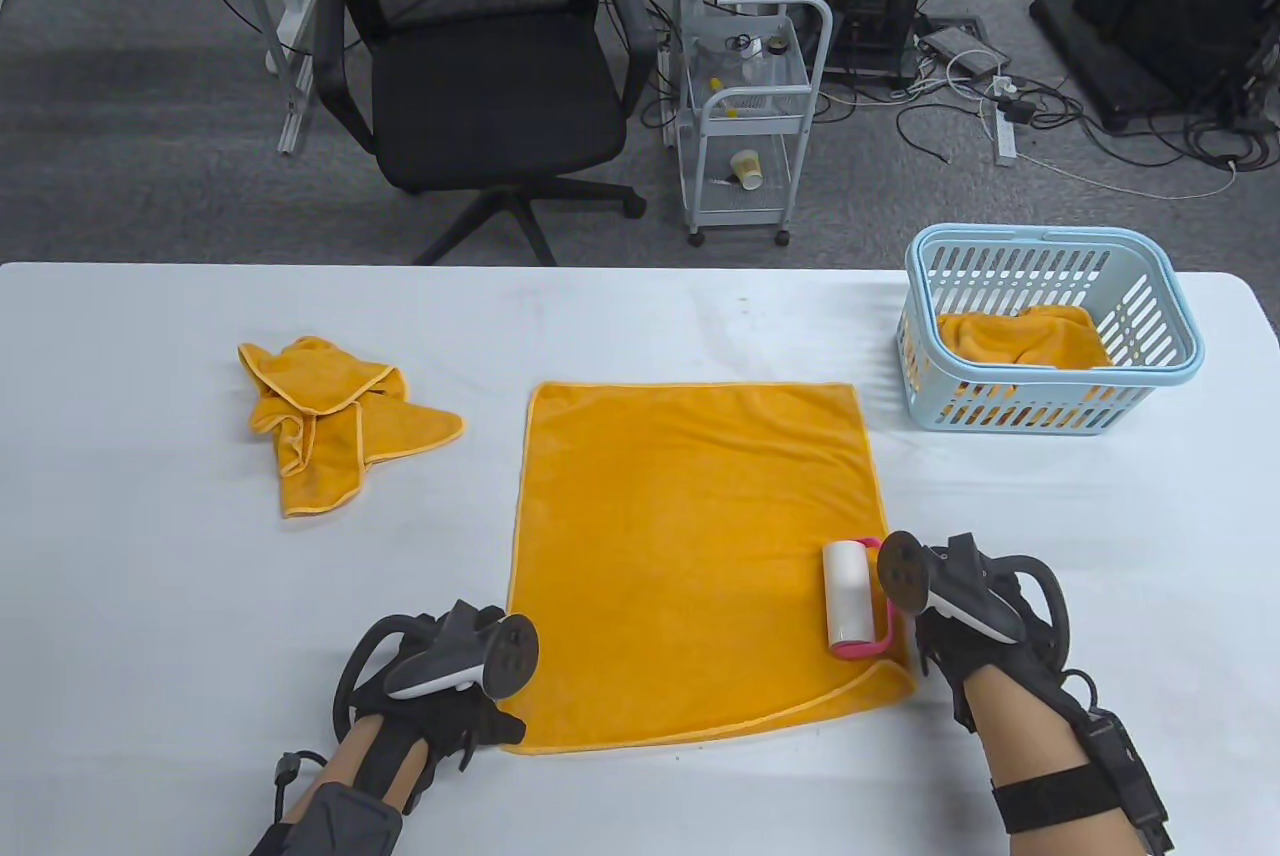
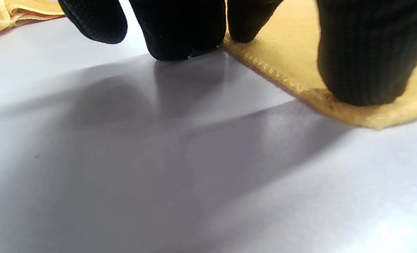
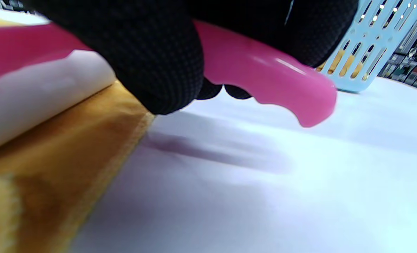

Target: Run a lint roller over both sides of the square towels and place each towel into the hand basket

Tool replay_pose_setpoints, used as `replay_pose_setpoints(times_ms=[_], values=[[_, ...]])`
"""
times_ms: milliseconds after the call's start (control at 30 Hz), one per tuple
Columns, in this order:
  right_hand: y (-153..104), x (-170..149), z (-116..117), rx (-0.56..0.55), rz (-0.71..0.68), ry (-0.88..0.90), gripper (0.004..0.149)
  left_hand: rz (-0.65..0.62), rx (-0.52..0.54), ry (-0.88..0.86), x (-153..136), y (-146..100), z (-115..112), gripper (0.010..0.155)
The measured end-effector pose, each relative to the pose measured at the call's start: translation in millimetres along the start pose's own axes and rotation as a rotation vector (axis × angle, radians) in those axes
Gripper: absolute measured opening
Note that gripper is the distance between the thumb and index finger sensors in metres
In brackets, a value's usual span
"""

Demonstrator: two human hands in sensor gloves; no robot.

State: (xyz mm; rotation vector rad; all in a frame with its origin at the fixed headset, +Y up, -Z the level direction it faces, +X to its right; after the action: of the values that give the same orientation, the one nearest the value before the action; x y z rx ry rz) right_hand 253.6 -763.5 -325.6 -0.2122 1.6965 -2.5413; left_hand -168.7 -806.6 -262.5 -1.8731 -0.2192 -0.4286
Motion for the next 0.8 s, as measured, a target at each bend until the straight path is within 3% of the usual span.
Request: replay_pose_setpoints(times_ms=[133, 233, 367, 567, 800], values=[[-4.2, -17.3, -5.9, -0.102, 0.039, 0.117, 0.062, 0.000, 0.000, 0.000, 0.0, 0.0, 0.0, 0.093], [-7.9, -36.1, -8.5, -0.201, 0.157, 0.154, 0.065, 0.000, 0.000, 0.000, 0.0, 0.0, 0.0, 0.093], [-6.3, -61.9, -1.4, -0.241, 0.351, 0.136, 0.067, 0.003, 0.002, -0.009, -1.1, -0.2, -0.2, 0.093], [0.3, -87.5, 15.4, -0.208, 0.527, 0.150, 0.067, 0.006, 0.003, -0.014, -2.4, -0.6, -0.8, 0.093], [9.8, -94.3, 30.8, -0.117, 0.550, 0.188, 0.069, 0.005, 0.003, -0.013, -3.1, -1.0, -0.8, 0.092]])
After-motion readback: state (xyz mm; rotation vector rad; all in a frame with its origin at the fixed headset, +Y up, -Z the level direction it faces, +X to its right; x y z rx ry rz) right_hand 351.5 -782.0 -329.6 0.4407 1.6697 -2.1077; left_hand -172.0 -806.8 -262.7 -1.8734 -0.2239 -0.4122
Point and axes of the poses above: the tracker on the back of each hand, its own x axis roughly to the thumb side, its own y axis roughly from the wrist to the fingertips, z = x × y, the point moved 3 cm from there along y, roughly from the wrist to the fingertips, and after that the axes turned 11 degrees about x, right-handed, at the moved point
